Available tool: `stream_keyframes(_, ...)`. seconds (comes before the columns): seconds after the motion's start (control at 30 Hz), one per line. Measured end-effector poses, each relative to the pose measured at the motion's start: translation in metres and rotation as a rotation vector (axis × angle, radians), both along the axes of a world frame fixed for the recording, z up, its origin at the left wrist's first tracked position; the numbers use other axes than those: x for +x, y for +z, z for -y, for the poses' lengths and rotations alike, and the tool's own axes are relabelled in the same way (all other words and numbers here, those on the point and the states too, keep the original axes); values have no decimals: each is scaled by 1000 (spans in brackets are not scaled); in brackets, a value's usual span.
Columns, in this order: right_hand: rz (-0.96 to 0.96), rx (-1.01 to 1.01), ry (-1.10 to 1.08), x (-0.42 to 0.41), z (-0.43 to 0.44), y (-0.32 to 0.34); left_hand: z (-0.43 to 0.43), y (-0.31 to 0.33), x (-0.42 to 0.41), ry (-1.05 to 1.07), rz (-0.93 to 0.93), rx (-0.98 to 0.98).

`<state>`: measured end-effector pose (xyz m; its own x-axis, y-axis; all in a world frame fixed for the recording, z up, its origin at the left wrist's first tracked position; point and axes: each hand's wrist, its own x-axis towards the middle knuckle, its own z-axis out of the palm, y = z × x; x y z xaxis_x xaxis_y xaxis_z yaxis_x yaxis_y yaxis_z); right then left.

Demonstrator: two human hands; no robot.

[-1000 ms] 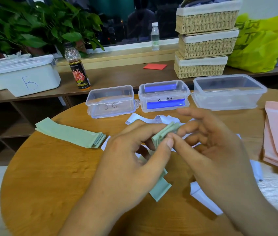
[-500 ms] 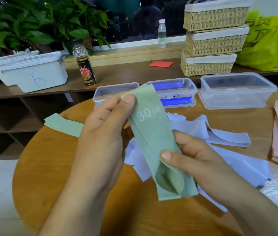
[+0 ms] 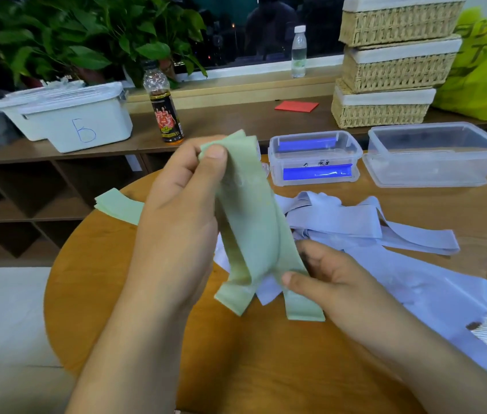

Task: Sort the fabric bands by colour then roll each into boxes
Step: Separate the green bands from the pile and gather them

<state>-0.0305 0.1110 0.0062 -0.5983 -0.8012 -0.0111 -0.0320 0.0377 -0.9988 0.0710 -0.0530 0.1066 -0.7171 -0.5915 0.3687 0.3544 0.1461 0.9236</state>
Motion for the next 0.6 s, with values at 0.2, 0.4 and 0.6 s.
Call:
stream_keyframes(0.2,-152,-115,-216,0,2,2,-13,15,7,-58,-54,-46)
stream_keyframes(0.4,20,-173,-77,15,8,10,-26,30,14,-148,-115,6)
stream_keyframes(0.6,394,-269,102,42,7,15,-28,32,19,-108,-131,43)
